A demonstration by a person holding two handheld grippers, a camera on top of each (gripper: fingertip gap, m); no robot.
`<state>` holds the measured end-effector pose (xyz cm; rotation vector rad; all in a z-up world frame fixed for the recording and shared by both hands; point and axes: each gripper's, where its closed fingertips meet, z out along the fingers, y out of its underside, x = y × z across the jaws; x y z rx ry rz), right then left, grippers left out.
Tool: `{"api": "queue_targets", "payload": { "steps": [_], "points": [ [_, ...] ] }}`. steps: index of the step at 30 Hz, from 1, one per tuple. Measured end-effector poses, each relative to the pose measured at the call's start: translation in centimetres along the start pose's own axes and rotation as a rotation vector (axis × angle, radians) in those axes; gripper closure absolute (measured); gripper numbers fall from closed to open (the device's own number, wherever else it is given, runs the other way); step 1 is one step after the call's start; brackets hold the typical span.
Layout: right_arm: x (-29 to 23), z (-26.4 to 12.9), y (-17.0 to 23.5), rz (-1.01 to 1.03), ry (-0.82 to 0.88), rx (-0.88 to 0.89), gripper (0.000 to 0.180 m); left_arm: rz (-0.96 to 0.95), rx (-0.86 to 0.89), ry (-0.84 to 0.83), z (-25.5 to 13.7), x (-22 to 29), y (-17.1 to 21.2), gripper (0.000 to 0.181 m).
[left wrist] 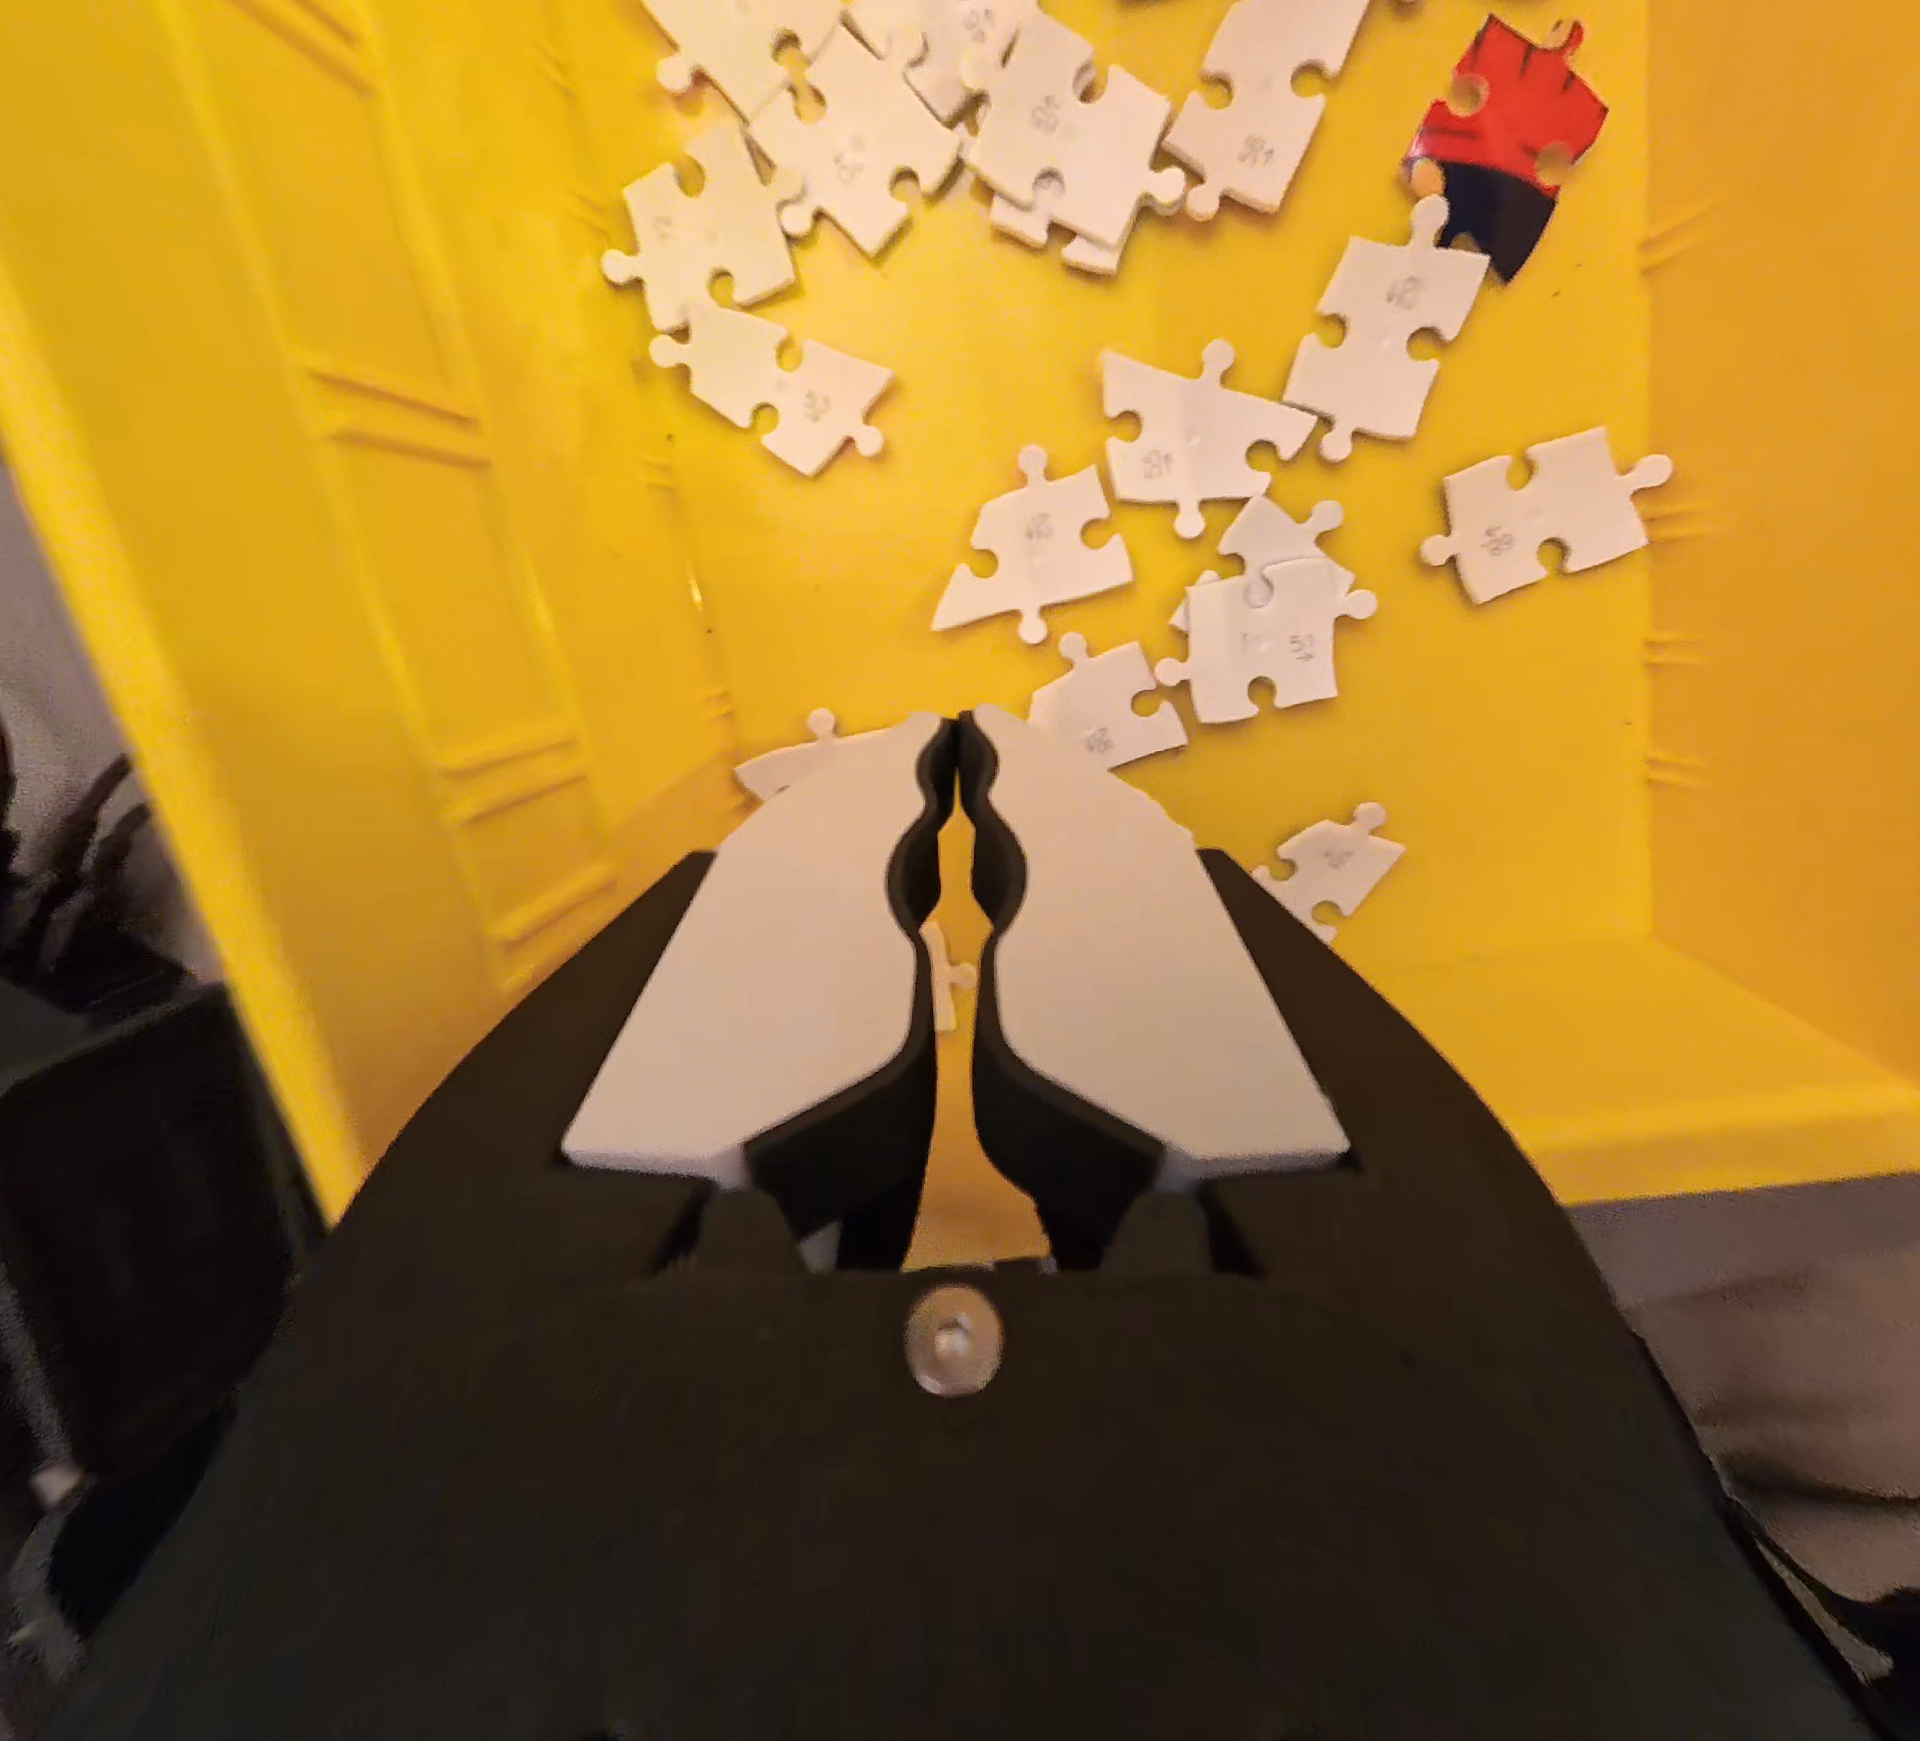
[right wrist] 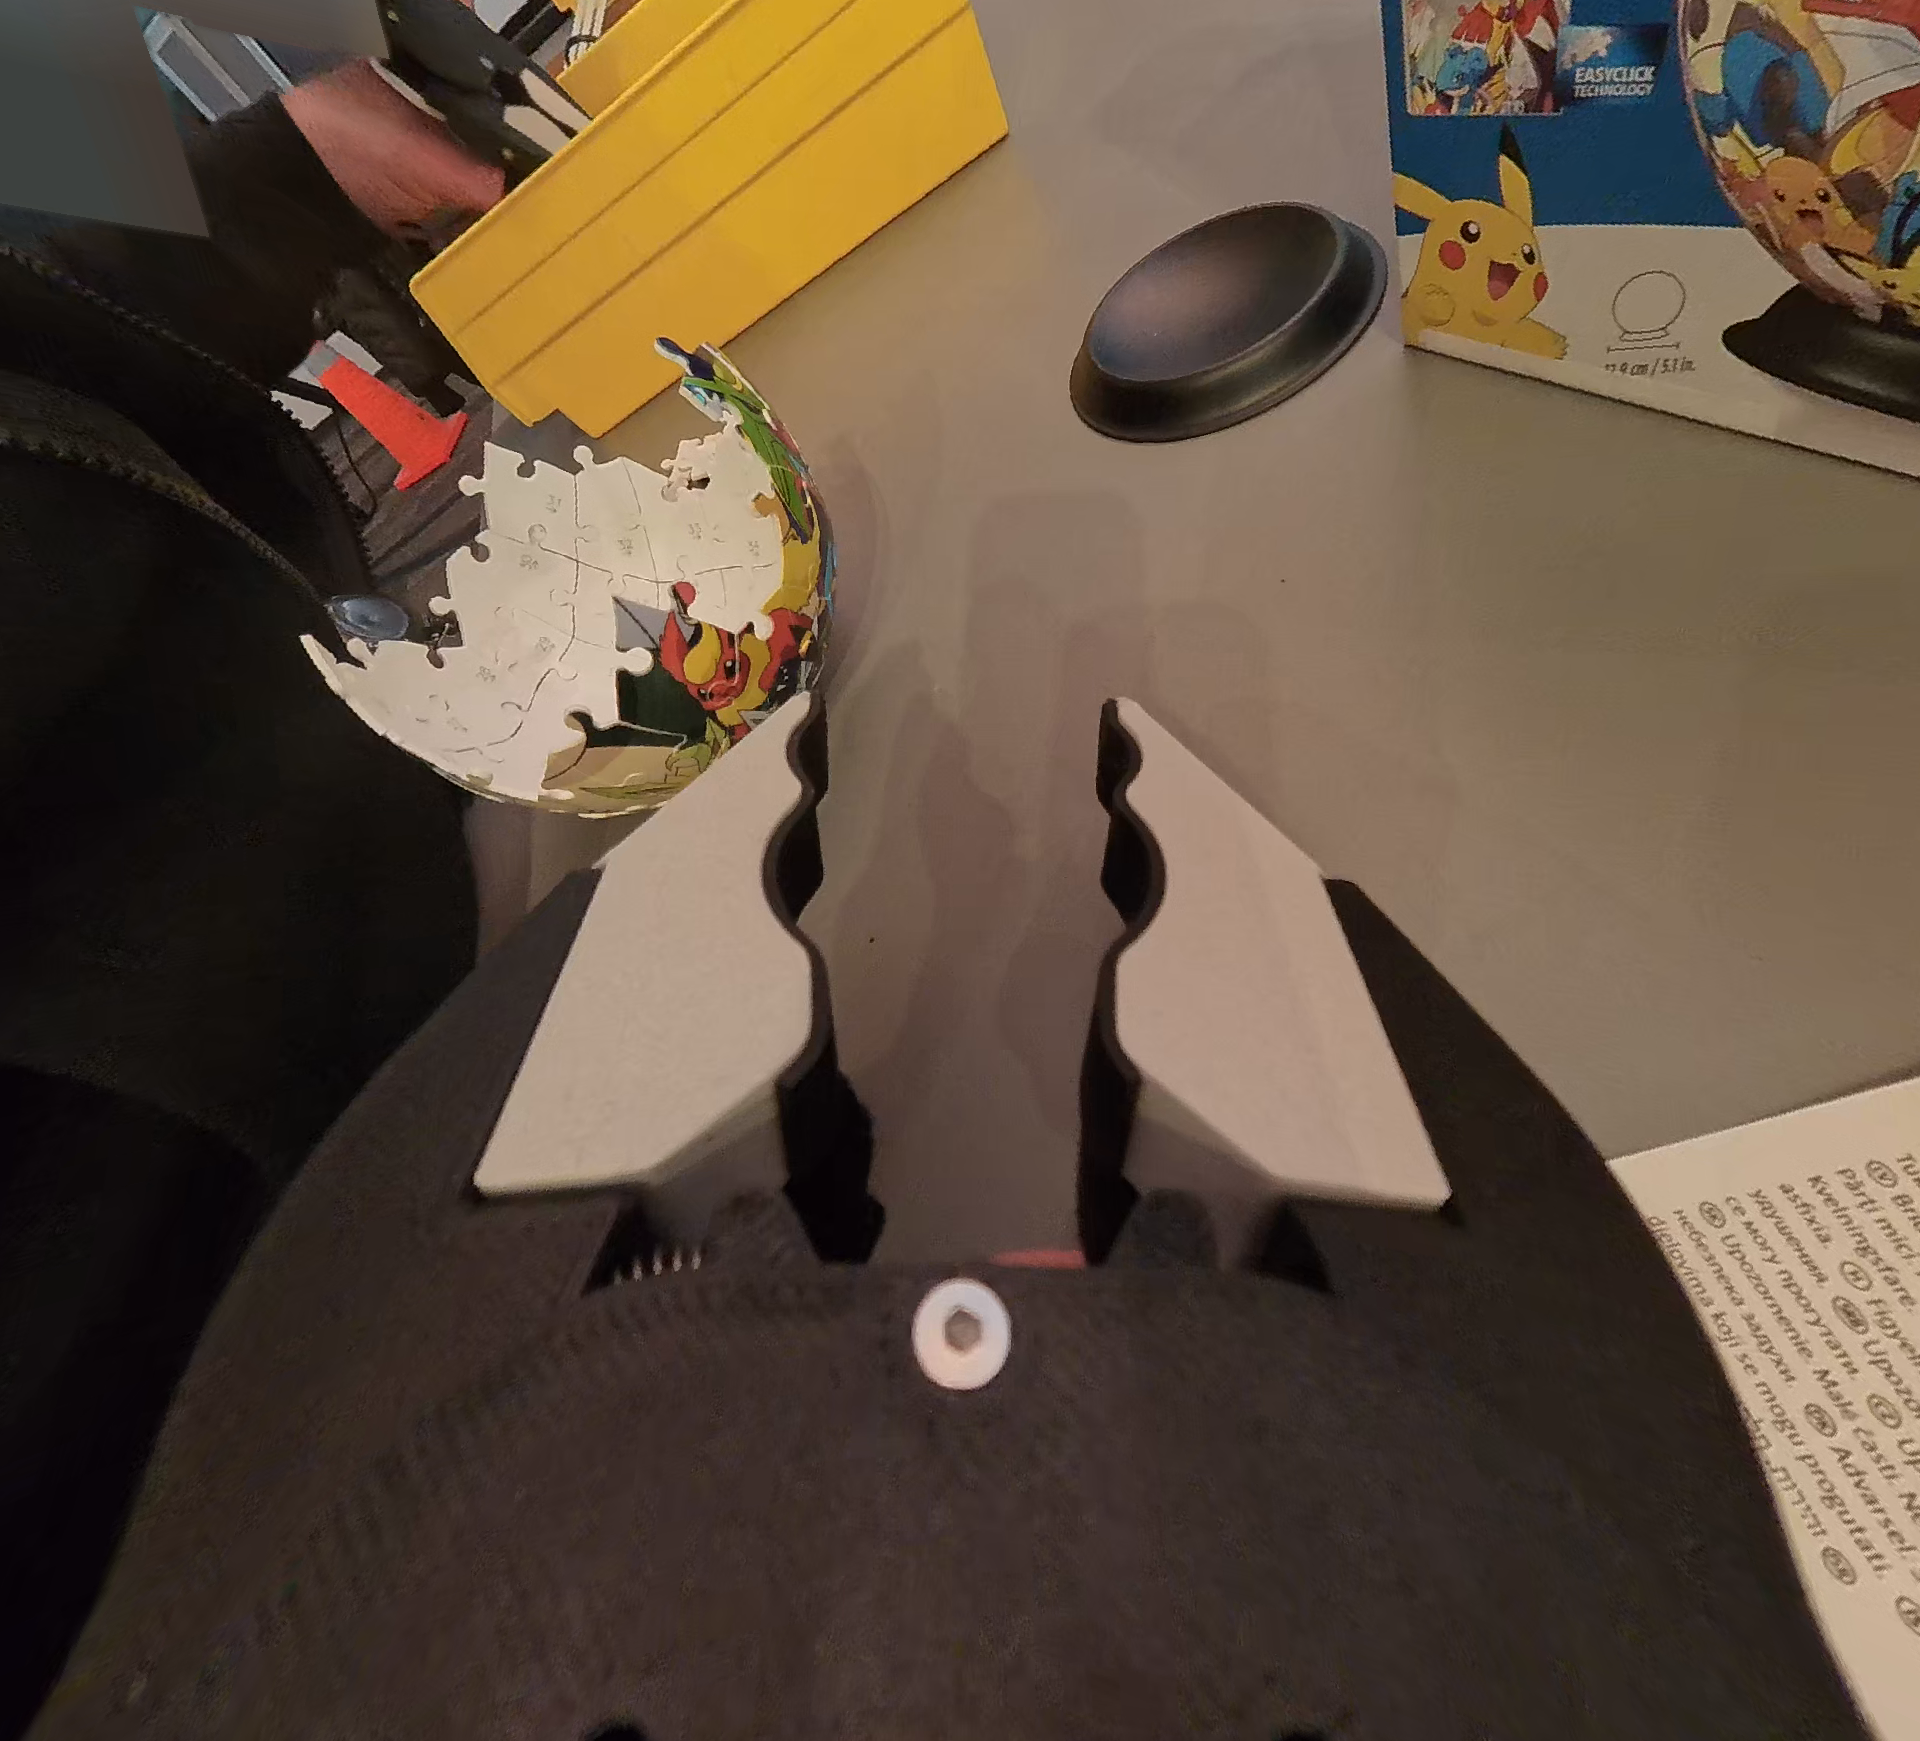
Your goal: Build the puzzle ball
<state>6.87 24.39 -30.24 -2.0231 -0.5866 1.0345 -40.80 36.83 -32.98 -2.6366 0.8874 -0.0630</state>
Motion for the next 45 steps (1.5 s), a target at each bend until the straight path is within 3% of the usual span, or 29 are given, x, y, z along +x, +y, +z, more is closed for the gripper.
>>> {"api": "queue_targets", "payload": {
  "steps": [8,13,24,26,29,32,35,37,45],
  "points": [
    [-0.1,0.1,0.1,-0.008,-0.003,-0.005,0.129,0.129,-0.216,-0.221,1.2,-2.2,2.1,0.148],
    [-0.2,0.0,0.0,-0.008,-0.009,0.000,0.129,0.049,-0.216,-0.158,1.7,-2.0,2.1,0.165],
    [-0.4,-0.1,-0.1,-0.011,-0.023,0.005,0.128,-0.277,-0.044,-0.012,2.3,-1.6,1.0,0.181],
    [-0.5,-0.1,0.0,-0.013,-0.026,0.003,0.128,-0.255,-0.042,-0.011,2.3,-1.4,0.9,0.181],
    [-0.6,-0.1,0.0,-0.012,-0.029,0.004,0.128,-0.194,0.011,0.144,2.0,1.5,-0.2,0.181],
    [-0.6,-0.1,0.0,-0.009,-0.029,0.005,0.128,-0.173,0.081,0.073,0.6,0.7,-1.1,0.178],
    [-0.6,-0.1,0.0,-0.006,-0.031,0.005,0.128,-0.076,-0.017,-0.077,0.0,-1.0,0.0,0.154],
    [-0.6,-0.1,0.0,-0.008,-0.032,0.006,0.128,-0.057,-0.124,-0.046,0.7,-0.6,1.3,0.138],
    [-0.6,-0.1,0.0,-0.012,-0.034,0.006,0.128,-0.036,-0.188,0.060,2.2,0.2,1.1,0.156]
  ]
}}
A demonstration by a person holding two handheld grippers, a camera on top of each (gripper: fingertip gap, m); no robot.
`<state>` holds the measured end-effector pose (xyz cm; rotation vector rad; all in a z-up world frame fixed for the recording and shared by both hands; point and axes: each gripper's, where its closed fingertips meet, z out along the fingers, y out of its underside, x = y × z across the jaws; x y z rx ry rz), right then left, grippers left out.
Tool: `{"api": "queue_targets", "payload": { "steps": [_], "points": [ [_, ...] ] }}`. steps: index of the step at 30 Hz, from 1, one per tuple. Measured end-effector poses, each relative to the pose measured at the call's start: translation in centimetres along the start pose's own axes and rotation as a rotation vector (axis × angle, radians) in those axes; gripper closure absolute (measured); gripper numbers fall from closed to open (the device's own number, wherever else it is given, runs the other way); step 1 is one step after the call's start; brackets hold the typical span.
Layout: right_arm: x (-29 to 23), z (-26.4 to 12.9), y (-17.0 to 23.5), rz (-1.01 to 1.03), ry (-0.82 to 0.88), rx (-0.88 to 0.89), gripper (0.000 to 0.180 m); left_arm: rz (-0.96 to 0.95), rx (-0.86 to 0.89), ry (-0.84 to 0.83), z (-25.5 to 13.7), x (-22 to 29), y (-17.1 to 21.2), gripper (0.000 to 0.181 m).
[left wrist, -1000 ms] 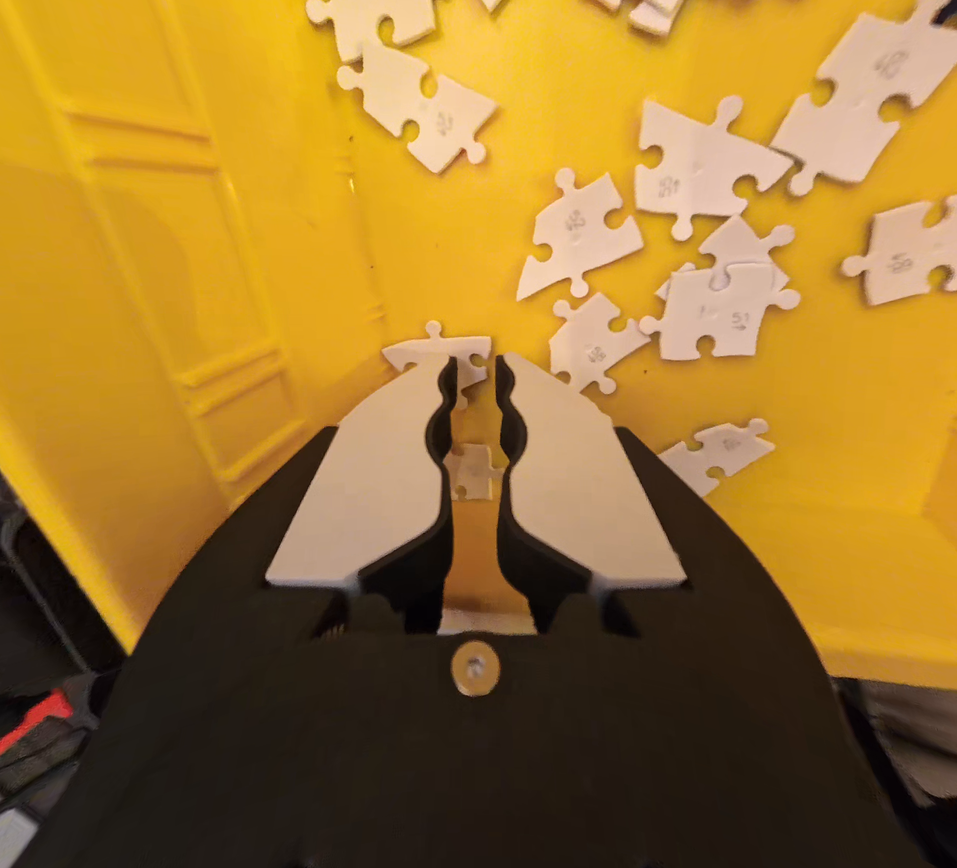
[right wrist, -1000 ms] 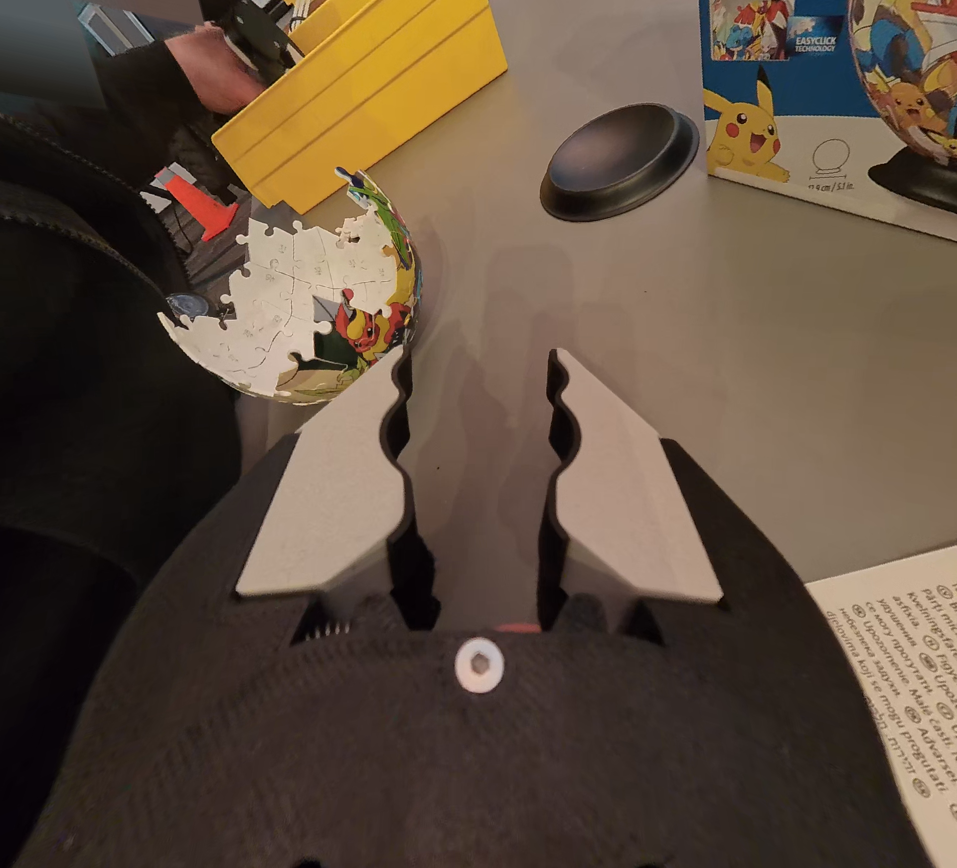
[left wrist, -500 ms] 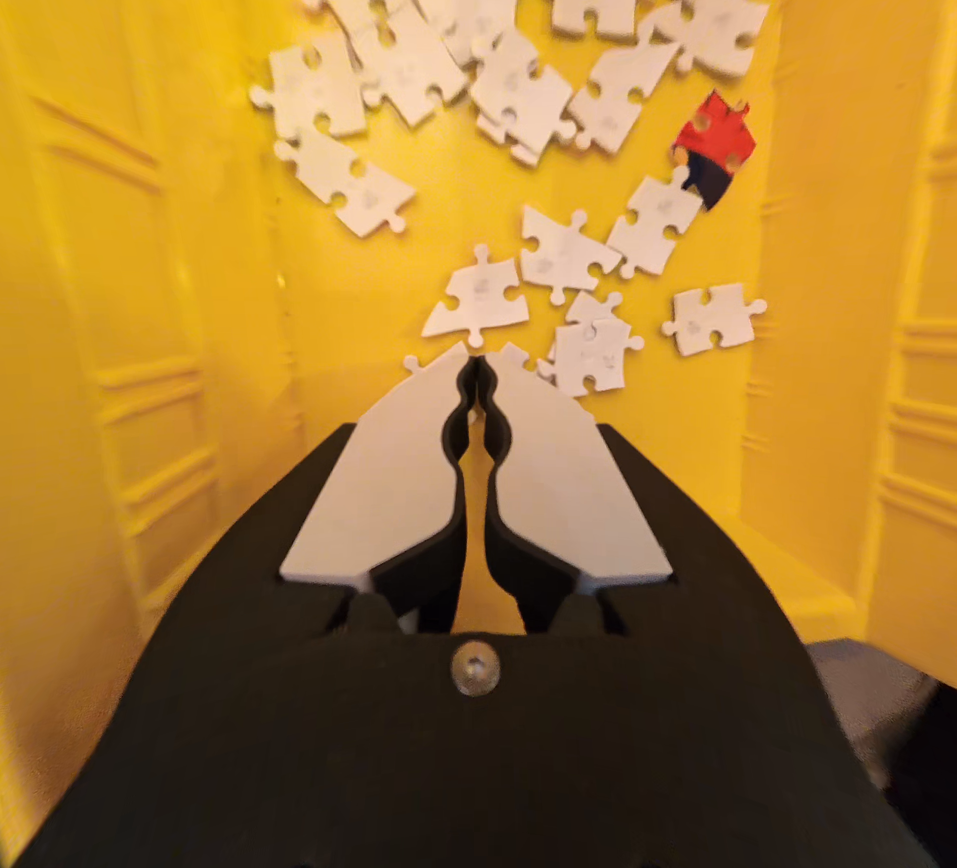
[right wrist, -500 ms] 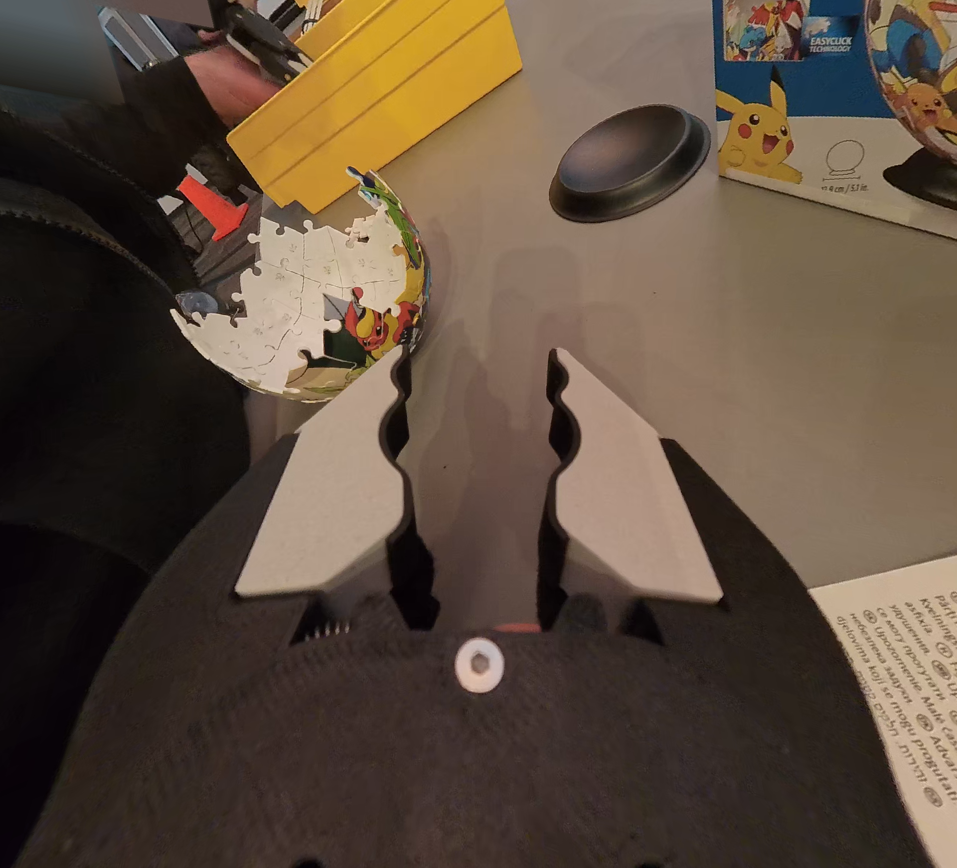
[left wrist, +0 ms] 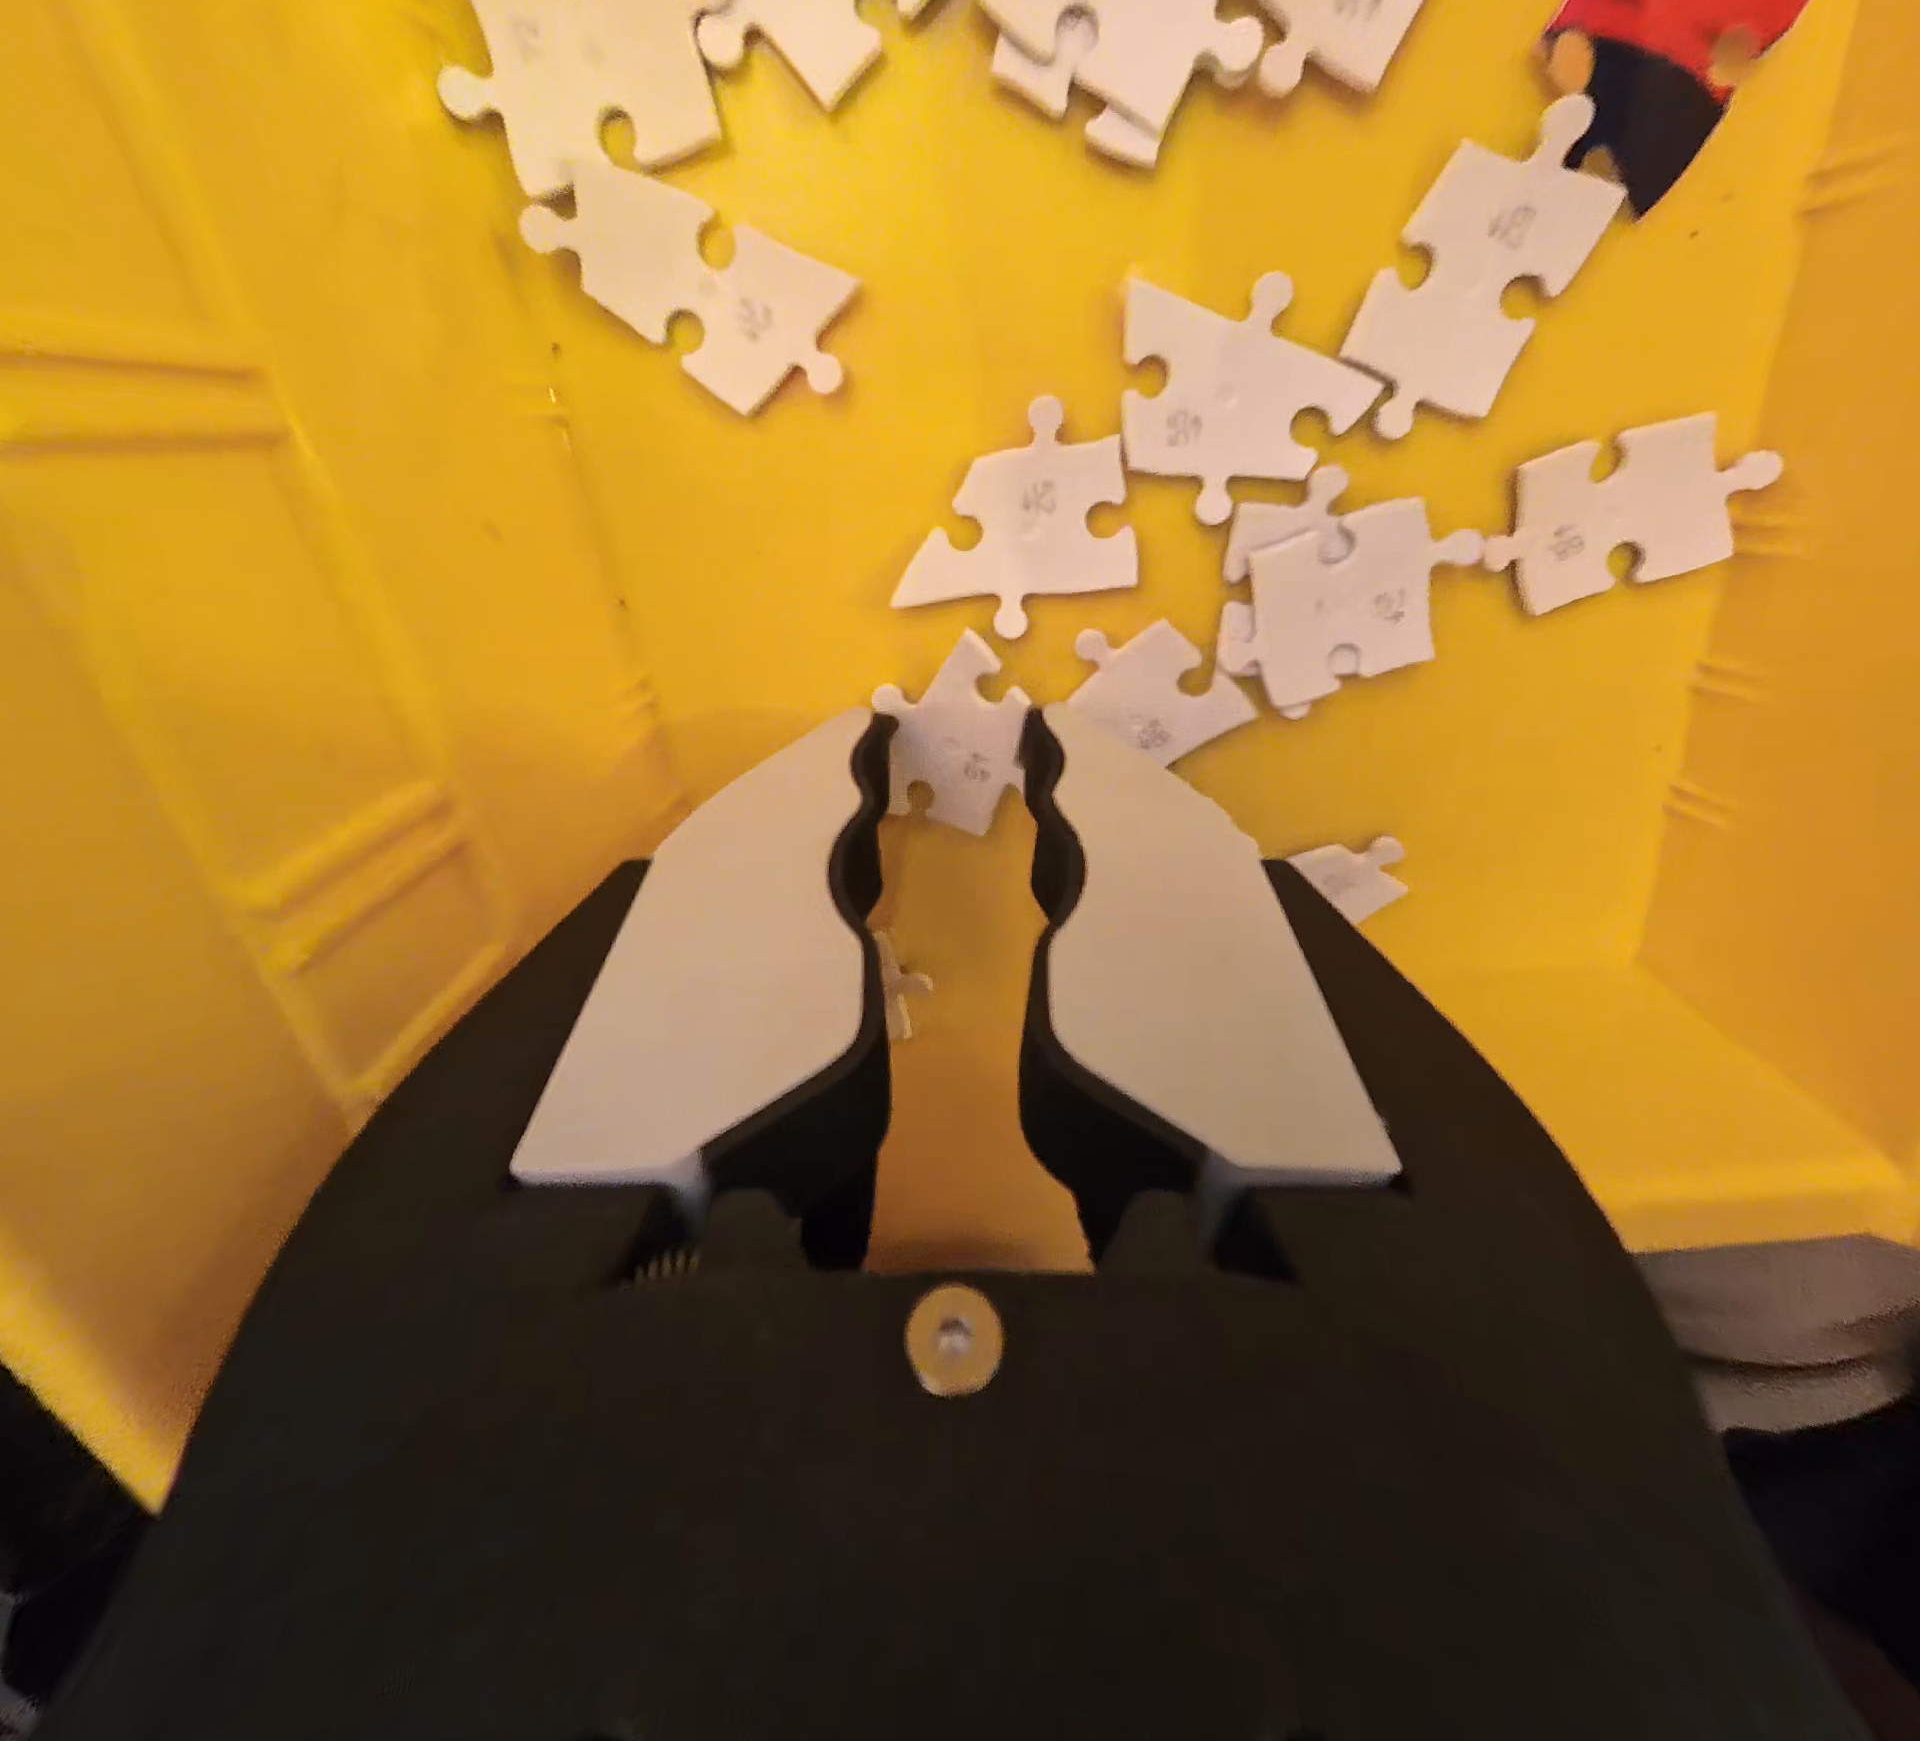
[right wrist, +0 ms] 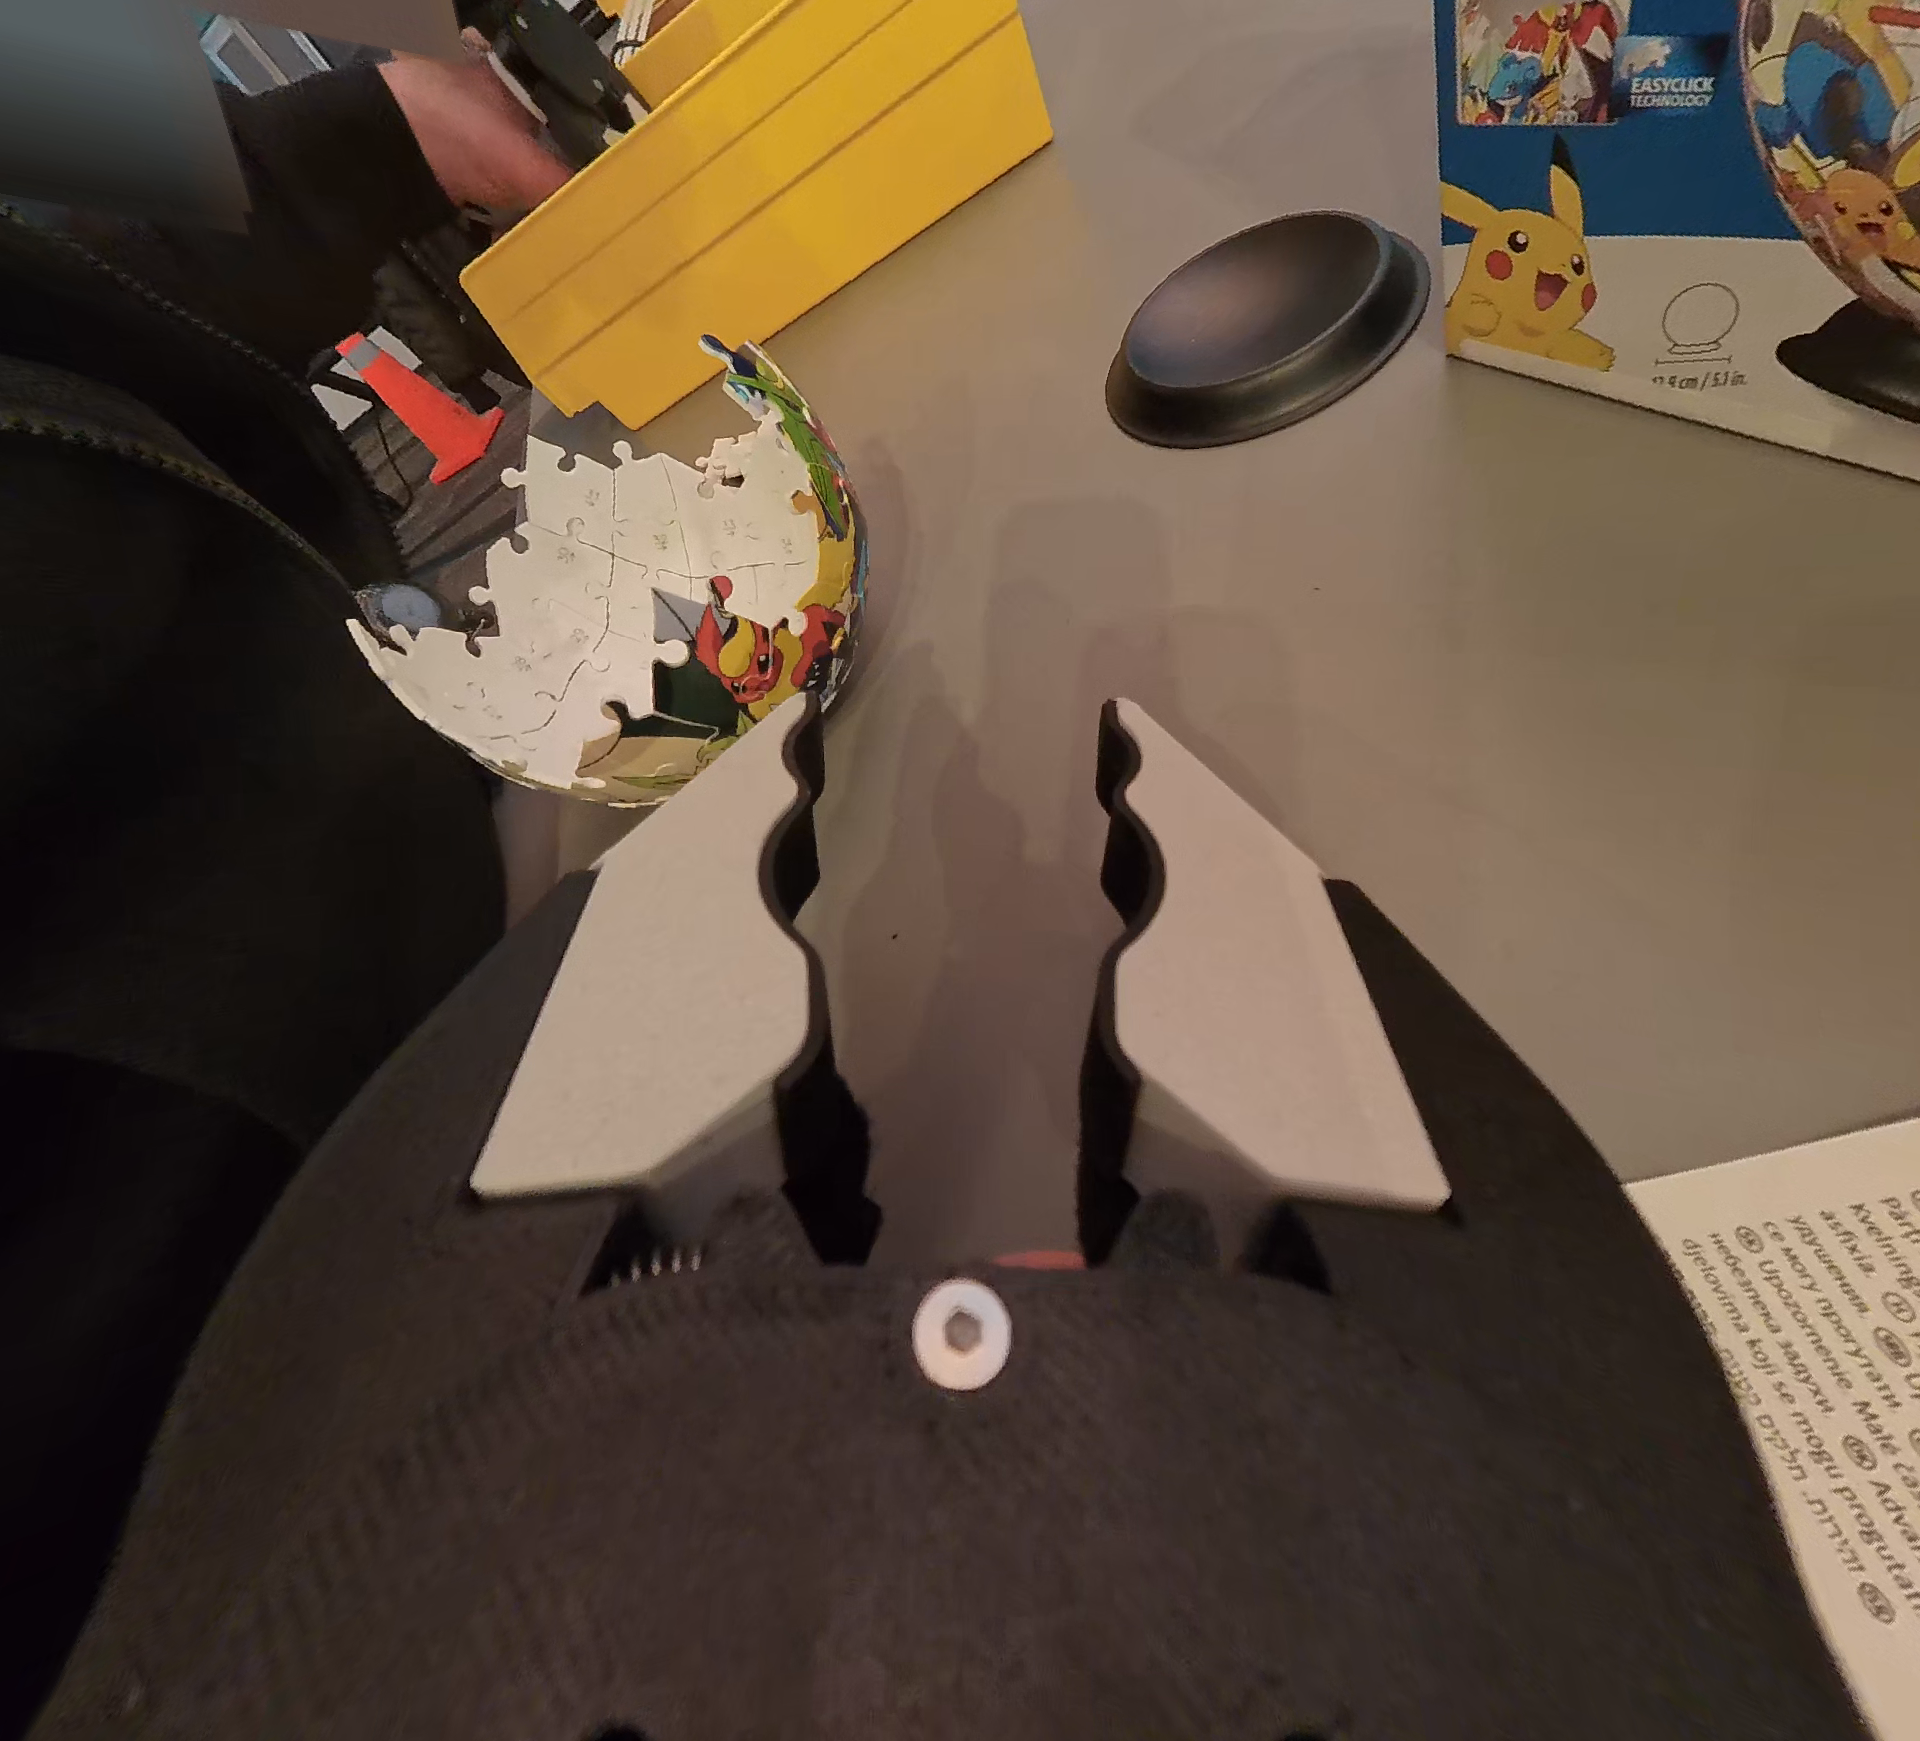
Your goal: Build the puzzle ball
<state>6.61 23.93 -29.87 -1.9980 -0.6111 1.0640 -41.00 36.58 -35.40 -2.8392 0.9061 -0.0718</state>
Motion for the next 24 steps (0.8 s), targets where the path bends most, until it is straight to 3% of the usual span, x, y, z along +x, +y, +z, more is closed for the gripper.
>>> {"api": "queue_targets", "payload": {
  "steps": [6,10,18,21,24],
  "points": [
    [0.0,0.0,0.0,0.001,-0.002,0.002,0.128,0.038,0.030,-0.028,-0.1,0.1,0.0,0.159],
    [0.0,0.0,0.0,0.003,-0.002,0.001,0.128,0.044,0.104,-0.075,-1.4,-0.2,-0.6,0.177],
    [0.0,0.1,0.0,0.002,0.002,-0.004,0.128,0.056,0.162,-0.120,-2.5,-0.4,-0.7,0.179],
    [0.1,0.0,0.0,0.005,0.004,-0.003,0.128,0.071,0.250,-0.137,-5.4,0.8,-1.8,0.179],
    [0.1,0.1,0.1,0.004,0.006,-0.008,0.128,0.152,0.451,-0.075,-10.8,5.8,-4.7,0.179]
  ]
}}
